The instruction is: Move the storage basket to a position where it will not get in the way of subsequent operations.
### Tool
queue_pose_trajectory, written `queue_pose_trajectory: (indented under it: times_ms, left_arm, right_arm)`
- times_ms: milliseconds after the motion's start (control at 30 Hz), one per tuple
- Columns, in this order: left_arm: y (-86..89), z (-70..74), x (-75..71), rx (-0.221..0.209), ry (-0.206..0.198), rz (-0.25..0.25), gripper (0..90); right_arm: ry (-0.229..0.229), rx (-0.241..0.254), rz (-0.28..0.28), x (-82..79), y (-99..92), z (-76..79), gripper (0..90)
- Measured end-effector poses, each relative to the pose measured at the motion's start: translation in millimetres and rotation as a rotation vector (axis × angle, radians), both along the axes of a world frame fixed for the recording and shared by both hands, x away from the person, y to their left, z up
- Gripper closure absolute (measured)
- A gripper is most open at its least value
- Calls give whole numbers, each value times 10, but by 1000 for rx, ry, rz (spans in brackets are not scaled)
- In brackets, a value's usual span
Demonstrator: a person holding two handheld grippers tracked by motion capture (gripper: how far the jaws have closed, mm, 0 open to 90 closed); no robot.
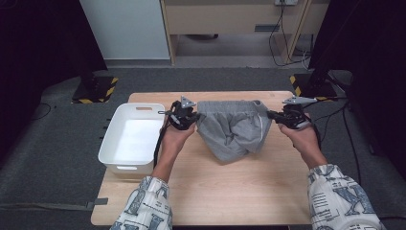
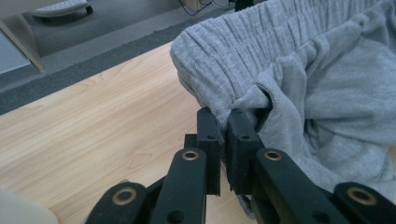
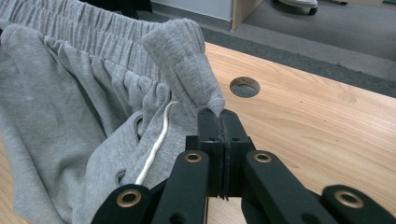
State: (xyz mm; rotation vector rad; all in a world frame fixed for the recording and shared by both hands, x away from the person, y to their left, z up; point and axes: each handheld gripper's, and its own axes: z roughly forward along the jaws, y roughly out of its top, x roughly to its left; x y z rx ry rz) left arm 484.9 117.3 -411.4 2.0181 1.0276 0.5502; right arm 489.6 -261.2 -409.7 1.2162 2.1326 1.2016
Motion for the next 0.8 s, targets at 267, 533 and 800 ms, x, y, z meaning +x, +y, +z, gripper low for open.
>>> queue_pose_trajectory:
  times_ms: [267, 533, 800]
  left_arm:
    - [20, -53, -43, -13, 3, -6, 851]
    - [54, 3, -100, -18, -13, -16, 851]
    - [81, 6, -92, -26, -14, -12, 853]
  right_arm:
    - [-2, 11, 2, -42, -25, -34, 897]
    - [-22, 43, 13, -195, -91, -38, 897]
    - [-23, 45, 3, -190, -155, -27, 898]
